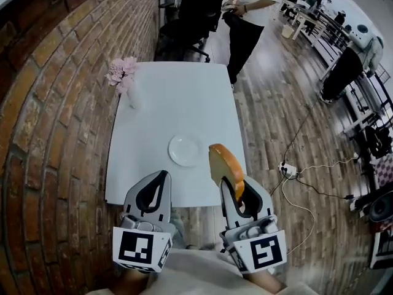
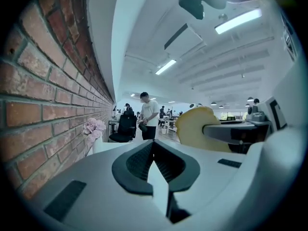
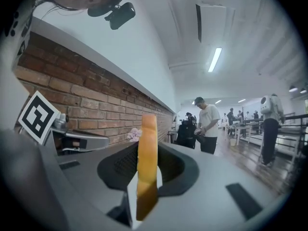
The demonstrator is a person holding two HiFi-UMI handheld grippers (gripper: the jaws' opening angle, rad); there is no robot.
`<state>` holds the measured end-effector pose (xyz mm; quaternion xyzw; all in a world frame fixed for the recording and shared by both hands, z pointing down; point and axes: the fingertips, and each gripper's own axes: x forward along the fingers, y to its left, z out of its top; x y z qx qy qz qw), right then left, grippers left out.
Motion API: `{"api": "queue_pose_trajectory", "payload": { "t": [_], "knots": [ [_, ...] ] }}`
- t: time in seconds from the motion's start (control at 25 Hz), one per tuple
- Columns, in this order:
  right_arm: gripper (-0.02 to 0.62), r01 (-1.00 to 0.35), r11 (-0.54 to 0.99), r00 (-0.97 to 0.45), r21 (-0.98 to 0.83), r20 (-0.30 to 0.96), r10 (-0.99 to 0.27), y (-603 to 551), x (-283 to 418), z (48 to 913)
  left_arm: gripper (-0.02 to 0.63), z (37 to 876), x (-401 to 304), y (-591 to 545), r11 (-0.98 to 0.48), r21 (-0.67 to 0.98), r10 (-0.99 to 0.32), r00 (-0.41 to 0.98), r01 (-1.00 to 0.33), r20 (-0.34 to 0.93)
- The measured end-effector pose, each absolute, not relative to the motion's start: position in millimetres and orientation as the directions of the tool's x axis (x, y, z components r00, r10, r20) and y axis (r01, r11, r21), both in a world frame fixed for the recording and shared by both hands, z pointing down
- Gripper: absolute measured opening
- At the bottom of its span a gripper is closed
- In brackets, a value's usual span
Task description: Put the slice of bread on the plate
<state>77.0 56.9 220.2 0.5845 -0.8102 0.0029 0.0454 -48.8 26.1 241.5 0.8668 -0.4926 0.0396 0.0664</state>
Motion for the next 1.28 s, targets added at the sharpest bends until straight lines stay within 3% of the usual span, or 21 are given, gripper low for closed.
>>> {"api": "queue_pose_trajectory", "payload": {
  "t": [0.68, 1.28],
  "knots": [
    [0.097, -0.979, 0.203, -0.199, 0.026, 0.109, -0.974, -60, 80, 231, 0.011, 255, -47, -100, -0.605, 0.092, -0.774, 0.612, -0.791, 0.166],
    [0.097, -0.969, 0.248, -0.244, 0.005, 0.151, -0.958, -84, 74, 243, 0.011, 276, -44, -122, -0.599, 0.132, -0.760, 0.613, -0.790, 0.217]
  ]
}}
